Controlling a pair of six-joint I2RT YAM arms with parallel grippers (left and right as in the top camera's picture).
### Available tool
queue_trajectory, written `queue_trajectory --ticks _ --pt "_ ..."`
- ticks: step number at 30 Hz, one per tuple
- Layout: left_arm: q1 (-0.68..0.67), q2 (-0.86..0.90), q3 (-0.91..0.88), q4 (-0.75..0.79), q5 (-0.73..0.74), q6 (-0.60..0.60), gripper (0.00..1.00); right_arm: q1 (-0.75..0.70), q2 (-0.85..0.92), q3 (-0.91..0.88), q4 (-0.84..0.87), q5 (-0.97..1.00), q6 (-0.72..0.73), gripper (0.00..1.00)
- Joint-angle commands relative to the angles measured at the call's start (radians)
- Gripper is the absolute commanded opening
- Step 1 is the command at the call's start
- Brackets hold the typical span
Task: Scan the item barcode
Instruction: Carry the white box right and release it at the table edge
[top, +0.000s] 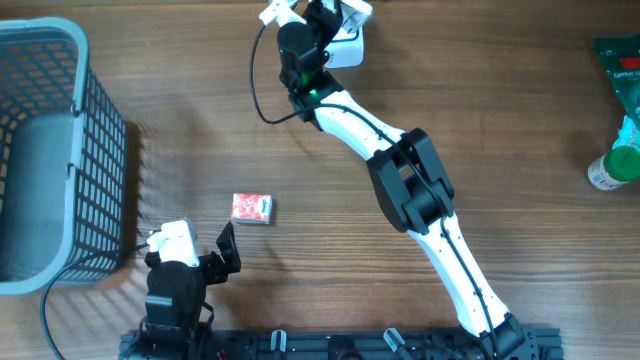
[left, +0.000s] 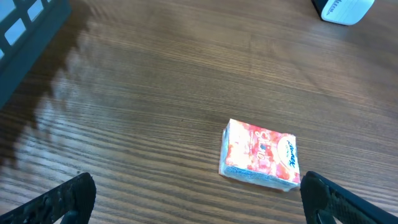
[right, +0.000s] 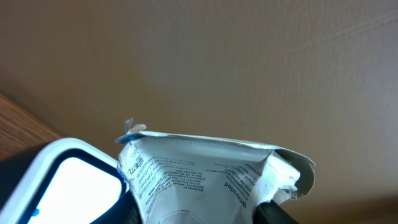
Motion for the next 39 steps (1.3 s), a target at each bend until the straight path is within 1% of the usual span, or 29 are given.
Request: queue_trajectory --ticks 1,3,4,6,7,8,10,12,13,14,15,16,18,19,20,21,22,24,27,28,30,32,36,39 --pt "0.006 -0.005 -0.006 0.003 -0.010 0.019 1.00 -0.067 -0.009 0.011 0.010 0.145 0.034 0.40" --pt "0.006 -0.004 -0.006 0.003 -0.010 0.019 1.00 -0.155 -0.023 0.011 0.009 0.321 0.058 0.40" --pt "0.006 -0.004 -0.006 0.003 -0.010 0.019 1.00 -0.209 -0.023 0.011 0.002 0.397 0.097 0.39" --pt "0.006 -0.004 -0.006 0.003 -0.010 0.019 1.00 -0.308 -0.023 0.010 -0.079 0.510 0.201 0.38" --pt "0.006 -0.004 -0.006 0.003 -0.010 0.019 1.00 -0.383 -0.023 0.005 -0.159 0.557 0.270 0.38" --pt "0.006 -0.004 -0.006 0.003 -0.010 0.019 1.00 -0.429 -0.023 -0.007 -0.235 0.556 0.309 0.39" --pt "0.006 -0.004 -0.006 0.003 -0.010 0.019 1.00 -0.515 -0.023 -0.044 -0.386 0.556 0.456 0.39" --pt "0.006 -0.004 -0.006 0.003 -0.010 0.019 1.00 -0.597 -0.023 -0.124 -0.487 0.556 0.582 0.41" --pt "0.006 -0.004 -0.006 0.003 -0.010 0.019 1.00 -0.634 -0.023 -0.166 -0.488 0.556 0.589 0.47" --pt "0.006 -0.004 -0.006 0.003 -0.010 0.019 1.00 -0.659 -0.023 -0.190 -0.488 0.556 0.592 0.73" --pt "0.006 -0.004 -0.006 0.003 -0.010 0.019 1.00 -0.687 -0.023 -0.211 -0.488 0.556 0.595 0.93" --pt "0.006 -0.004 -0.006 0.003 -0.010 0.019 1.00 -0.718 -0.023 -0.218 -0.491 0.556 0.595 1.00" --pt "0.006 -0.004 -0.006 0.003 -0.010 0.019 1.00 -0.766 -0.043 -0.218 -0.454 0.556 0.570 1.00" --pt "0.006 -0.004 -0.006 0.003 -0.010 0.019 1.00 -0.777 -0.076 -0.218 -0.370 0.556 0.537 1.00" --pt "0.006 -0.004 -0.006 0.003 -0.010 0.019 1.00 -0.777 -0.107 -0.218 -0.244 0.556 0.462 1.00" --pt "0.006 -0.004 -0.006 0.003 -0.010 0.019 1.00 -0.772 -0.138 -0.218 -0.083 0.556 0.360 1.00" --pt "0.006 -0.004 -0.006 0.003 -0.010 0.019 1.00 -0.765 -0.164 -0.218 0.043 0.556 0.282 1.00" --pt "0.006 -0.004 -0.006 0.003 -0.010 0.019 1.00 -0.727 -0.222 -0.218 0.219 0.557 0.176 1.00" --pt "0.006 -0.004 -0.006 0.003 -0.010 0.019 1.00 -0.596 -0.249 -0.218 0.223 0.557 0.208 1.00" --pt "0.006 -0.004 -0.006 0.003 -0.010 0.019 1.00 -0.520 -0.249 -0.218 0.224 0.556 0.212 1.00" --pt "0.006 -0.004 -0.006 0.003 -0.010 0.019 1.00 -0.389 -0.262 -0.216 0.224 0.556 0.178 1.00" --pt "0.006 -0.004 -0.006 0.003 -0.010 0.019 1.00 -0.292 -0.291 -0.216 0.224 0.556 0.144 1.00" --pt "0.006 -0.004 -0.006 0.003 -0.010 0.019 1.00 -0.093 -0.462 -0.216 0.224 0.551 0.092 1.00" --pt "0.006 -0.004 -0.006 0.003 -0.010 0.019 1.00 0.020 -0.669 -0.216 0.230 0.547 0.016 1.00"
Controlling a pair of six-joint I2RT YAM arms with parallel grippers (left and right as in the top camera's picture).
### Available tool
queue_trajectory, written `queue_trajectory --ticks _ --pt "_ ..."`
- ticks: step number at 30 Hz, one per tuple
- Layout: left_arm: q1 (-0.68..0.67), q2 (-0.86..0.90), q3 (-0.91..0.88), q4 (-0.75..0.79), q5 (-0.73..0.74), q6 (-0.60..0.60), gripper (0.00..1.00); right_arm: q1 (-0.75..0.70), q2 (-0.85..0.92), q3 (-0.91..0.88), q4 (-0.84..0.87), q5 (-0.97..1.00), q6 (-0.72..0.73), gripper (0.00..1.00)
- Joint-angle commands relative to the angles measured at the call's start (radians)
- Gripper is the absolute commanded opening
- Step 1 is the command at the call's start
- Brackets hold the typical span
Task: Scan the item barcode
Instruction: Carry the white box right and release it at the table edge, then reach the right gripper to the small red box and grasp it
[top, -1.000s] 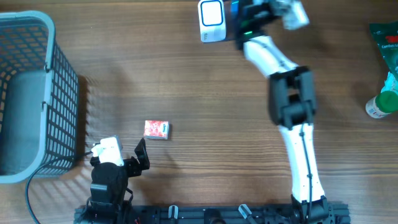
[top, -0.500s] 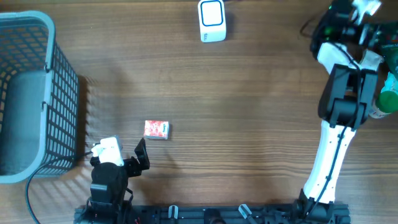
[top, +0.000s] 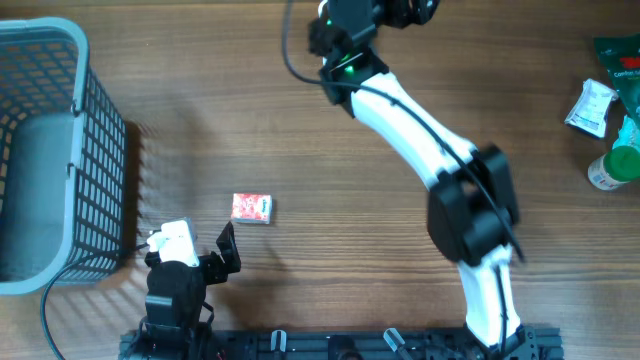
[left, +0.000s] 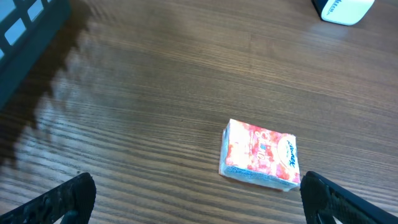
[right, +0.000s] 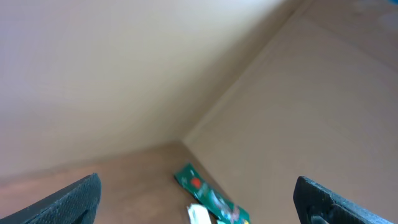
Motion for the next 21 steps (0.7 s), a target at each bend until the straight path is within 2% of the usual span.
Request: queue_trajectory --ticks 1,3,4,5,6,7,8,9,10,11,13,14,16,19,21 --pt "0.006 -0.004 -0.006 0.003 -0.010 0.019 1.00 0.090 -0.328 0.009 0.025 -0.020 -0.099 1.00" --pt "0.006 -0.004 -0.006 0.003 -0.010 0.019 1.00 0.120 -0.451 0.009 0.050 -0.087 -0.045 1.00" --pt "0.006 -0.004 -0.006 0.003 -0.010 0.019 1.00 0.119 -0.504 0.009 0.033 -0.139 0.050 1.00" --pt "0.006 -0.004 -0.006 0.003 -0.010 0.019 1.00 0.111 -0.542 0.009 -0.019 -0.165 0.156 1.00" --pt "0.006 -0.004 -0.006 0.003 -0.010 0.019 1.00 0.109 -0.590 0.009 -0.218 -0.222 0.379 1.00" --pt "0.006 -0.004 -0.006 0.003 -0.010 0.019 1.00 0.109 -0.627 0.009 -0.558 -0.401 0.661 1.00" --pt "0.006 -0.004 -0.006 0.003 -0.010 0.019 1.00 0.103 -0.657 0.012 -0.896 -0.742 0.889 1.00" --pt "0.006 -0.004 -0.006 0.003 -0.010 0.019 1.00 0.066 -0.663 0.014 -1.093 -1.175 1.073 1.00" --pt "0.006 -0.004 -0.006 0.003 -0.010 0.019 1.00 0.021 -0.645 0.013 -1.170 -1.483 1.221 1.00" --pt "0.006 -0.005 -0.006 0.003 -0.010 0.019 1.00 -0.010 -0.616 0.013 -1.217 -1.702 1.315 1.00" --pt "0.006 -0.004 -0.006 0.003 -0.010 0.019 1.00 -0.028 -0.529 0.013 -1.320 -2.092 1.343 1.00" --pt "0.006 -0.004 -0.006 0.003 -0.010 0.019 1.00 -0.028 -0.468 0.013 -1.410 -2.251 1.276 1.00" --pt "0.006 -0.004 -0.006 0.003 -0.010 0.019 1.00 -0.027 -0.336 0.013 -1.619 -2.272 1.131 1.00" --pt "0.006 -0.004 -0.006 0.003 -0.010 0.019 1.00 -0.027 -0.138 0.013 -1.835 -2.256 1.142 1.00" --pt "0.006 -0.004 -0.006 0.003 -0.010 0.019 1.00 -0.011 -0.015 0.013 -1.917 -2.302 1.138 1.00"
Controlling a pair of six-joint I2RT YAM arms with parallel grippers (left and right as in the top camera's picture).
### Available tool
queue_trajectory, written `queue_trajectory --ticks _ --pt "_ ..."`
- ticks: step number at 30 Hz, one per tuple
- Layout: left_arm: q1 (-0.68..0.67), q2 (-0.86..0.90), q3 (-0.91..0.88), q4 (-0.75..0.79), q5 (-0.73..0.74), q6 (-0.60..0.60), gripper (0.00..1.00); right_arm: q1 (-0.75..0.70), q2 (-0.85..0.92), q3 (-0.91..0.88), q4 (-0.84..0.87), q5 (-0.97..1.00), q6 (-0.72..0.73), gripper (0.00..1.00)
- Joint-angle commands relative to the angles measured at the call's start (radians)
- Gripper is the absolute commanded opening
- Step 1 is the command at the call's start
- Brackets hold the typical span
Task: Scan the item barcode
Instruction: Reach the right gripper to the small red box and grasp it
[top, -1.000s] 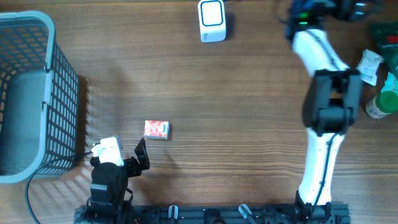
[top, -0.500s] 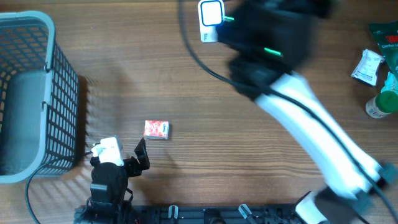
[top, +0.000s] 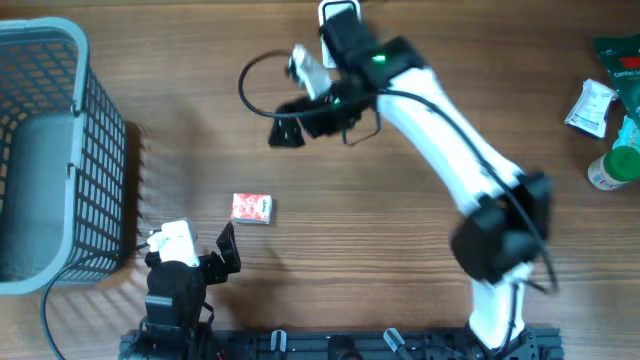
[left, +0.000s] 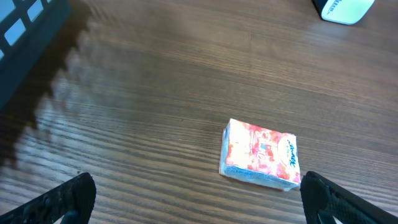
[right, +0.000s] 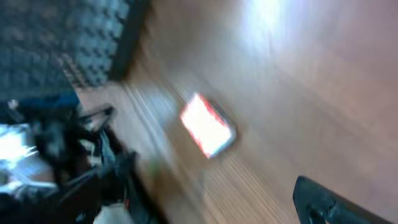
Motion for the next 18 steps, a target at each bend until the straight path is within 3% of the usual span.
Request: queue_trajectory --ticks 1,5,9,12,14,18 --pt "0.006 -0.004 -0.006 0.002 -0.010 0.016 1.00 0.030 0.156 -0.001 -0.054 -0.114 -0.023 1.00" --pt "0.006 -0.004 -0.006 0.002 -0.010 0.016 1.00 0.123 0.280 -0.001 -0.013 -0.109 0.118 1.00" --pt "0.006 -0.004 -0.006 0.002 -0.010 0.016 1.00 0.225 0.296 -0.010 0.074 0.202 0.662 1.00" --pt "0.006 -0.004 -0.006 0.002 -0.010 0.016 1.00 0.278 0.296 -0.011 0.116 0.296 0.849 1.00" --pt "0.006 -0.004 -0.006 0.002 -0.010 0.016 1.00 0.297 0.296 -0.026 0.145 0.303 0.895 1.00" --pt "0.006 -0.004 -0.006 0.002 -0.010 0.016 1.00 0.298 0.296 -0.078 0.149 0.303 0.920 0.82"
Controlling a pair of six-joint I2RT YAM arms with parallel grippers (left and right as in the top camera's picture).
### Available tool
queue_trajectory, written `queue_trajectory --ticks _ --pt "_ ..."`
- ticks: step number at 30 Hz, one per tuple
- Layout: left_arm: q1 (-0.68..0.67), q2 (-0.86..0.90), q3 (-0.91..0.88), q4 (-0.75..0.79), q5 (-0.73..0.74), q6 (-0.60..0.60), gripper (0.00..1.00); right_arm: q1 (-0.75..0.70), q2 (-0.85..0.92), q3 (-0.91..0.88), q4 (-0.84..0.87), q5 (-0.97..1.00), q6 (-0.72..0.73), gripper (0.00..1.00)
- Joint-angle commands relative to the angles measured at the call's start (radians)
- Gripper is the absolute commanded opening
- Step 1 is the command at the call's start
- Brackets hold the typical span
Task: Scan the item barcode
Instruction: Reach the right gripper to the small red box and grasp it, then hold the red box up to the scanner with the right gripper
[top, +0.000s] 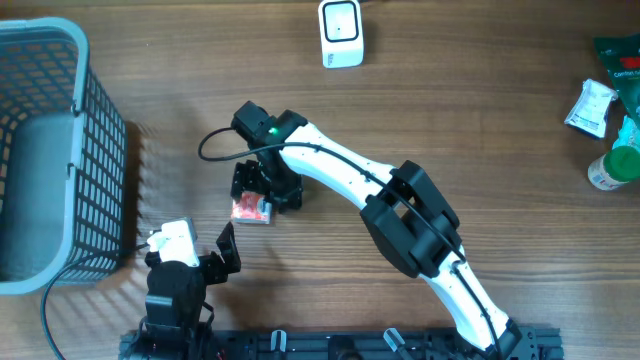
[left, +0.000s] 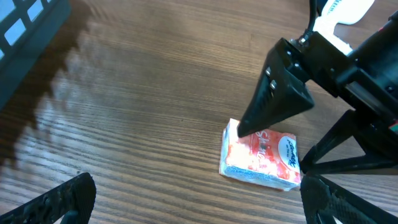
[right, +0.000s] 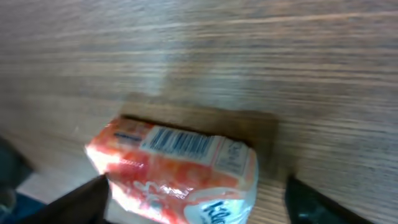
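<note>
The item is a red-and-white tissue packet (top: 252, 208) lying flat on the wooden table, with a barcode (right: 177, 142) on its side. My right gripper (top: 262, 190) is low over it and open, with one finger (left: 277, 93) at the packet's far corner and the other on its right. The packet (right: 180, 171) fills the gap between those fingers. The white scanner (top: 341, 20) stands at the table's far edge. My left gripper (left: 198, 202) is open at the near edge, just short of the packet (left: 260, 155).
A grey wire basket (top: 40, 150) stands at the left. At the far right lie a crumpled white packet (top: 586, 105), a green bag (top: 620, 60) and a green-capped bottle (top: 612, 168). A black cable (top: 215, 145) loops beside the right wrist.
My right gripper was over the table below the scanner and is now down at the red packet, open around it. The packet and the left arm have not moved.
My right gripper first held a crumpled white packet up by the scanner. Then that packet lay at the far right and the gripper was open at the table's far edge. It was then nearer the red packet, and now straddles it.
</note>
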Motion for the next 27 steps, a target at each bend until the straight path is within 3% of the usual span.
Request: queue_trajectory --ticks 1,4,9,13,17,19,22,25,27 --pt "0.006 -0.004 -0.006 0.003 -0.010 0.016 1.00 0.005 0.019 -0.058 -0.020 0.058 0.043 0.80" --pt "0.006 -0.004 -0.006 0.003 -0.010 0.016 1.00 0.005 0.019 -0.058 -0.028 0.045 -0.063 0.78" --pt "0.006 -0.004 -0.006 0.003 -0.010 0.016 1.00 -0.028 0.013 -0.058 -0.056 0.047 -0.375 0.50" --pt "0.006 -0.004 -0.006 0.003 -0.010 0.016 1.00 -0.125 -0.037 -0.054 -0.109 0.093 -0.579 0.36" --pt "0.006 -0.004 -0.006 0.003 -0.010 0.016 1.00 -0.241 -0.215 -0.053 -0.126 0.129 -0.667 0.34" --pt "0.006 -0.004 -0.006 0.003 -0.010 0.016 1.00 -0.259 -0.328 -0.053 -0.121 0.134 -0.713 0.24" --pt "0.006 -0.004 -0.006 0.003 -0.010 0.016 1.00 -0.256 -0.527 -0.053 -0.090 0.177 -0.715 0.24" --pt "0.006 -0.004 -0.006 0.003 -0.010 0.016 1.00 -0.256 -0.730 -0.054 0.003 0.177 -0.737 0.18" --pt "0.006 -0.004 -0.006 0.003 -0.010 0.016 1.00 -0.255 -0.827 -0.054 0.104 0.185 -0.743 0.08"
